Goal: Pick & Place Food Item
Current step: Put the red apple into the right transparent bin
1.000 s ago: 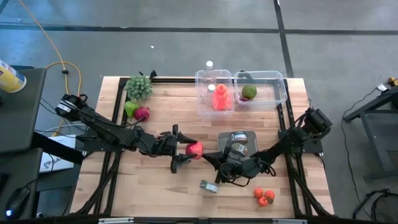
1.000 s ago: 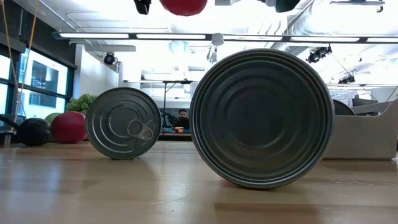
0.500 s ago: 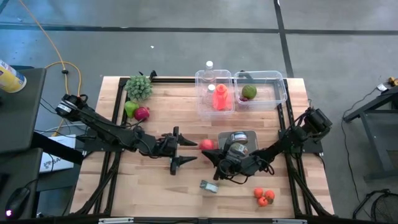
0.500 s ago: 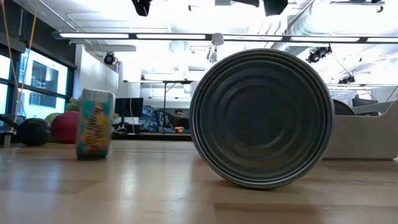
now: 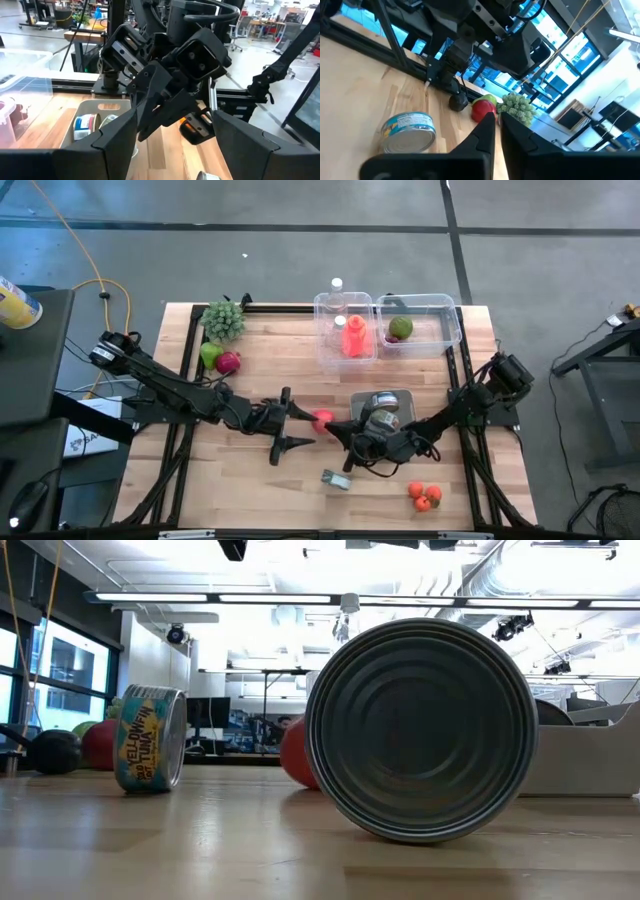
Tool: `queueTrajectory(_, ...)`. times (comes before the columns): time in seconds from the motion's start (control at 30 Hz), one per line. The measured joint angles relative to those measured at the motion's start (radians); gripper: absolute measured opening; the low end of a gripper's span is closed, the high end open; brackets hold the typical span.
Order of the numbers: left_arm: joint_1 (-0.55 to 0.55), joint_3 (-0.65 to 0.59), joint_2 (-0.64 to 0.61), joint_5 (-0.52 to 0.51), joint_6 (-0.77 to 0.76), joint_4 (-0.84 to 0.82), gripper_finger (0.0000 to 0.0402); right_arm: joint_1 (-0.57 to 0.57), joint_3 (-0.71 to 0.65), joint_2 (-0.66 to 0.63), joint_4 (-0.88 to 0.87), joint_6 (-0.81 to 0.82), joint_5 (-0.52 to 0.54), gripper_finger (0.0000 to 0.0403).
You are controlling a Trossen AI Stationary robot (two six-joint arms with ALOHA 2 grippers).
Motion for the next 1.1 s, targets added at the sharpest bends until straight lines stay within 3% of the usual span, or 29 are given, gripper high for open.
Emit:
queueTrajectory(0.33,0.000,0.000,0.000,-0.003,-0.003,-0.006,0.0250,0.001,0.000,0.000,-0.001,0.072,0.011,0.0127)
queueTrajectory(0.53,0.000,0.000,0.000,-0.004,0.055,-0.034,0.0250,-0.007,-0.002,-0.007,-0.117,0.242,0.035,0.0177)
queueTrajectory(0.67,0.000,0.000,0.000,-0.010,0.107,-0.054,0.0250,-0.024,-0.002,-0.027,-0.232,0.400,-0.067,0.0179)
queueTrajectory(0.9,0.000,0.000,-0.002,-0.010,0.078,-0.078,0.0250,-0.109,-0.001,-0.096,-0.457,0.741,-0.404,0.0190)
queueTrajectory(1.0,0.000,0.000,-0.002,-0.010,0.078,-0.109,0.0250,-0.128,-0.002,-0.094,-0.479,0.805,-0.422,0.0214)
queueTrajectory(1.1,0.000,0.000,-0.002,-0.010,0.093,-0.131,0.0250,-0.133,-0.001,-0.091,-0.474,0.799,-0.369,0.0247)
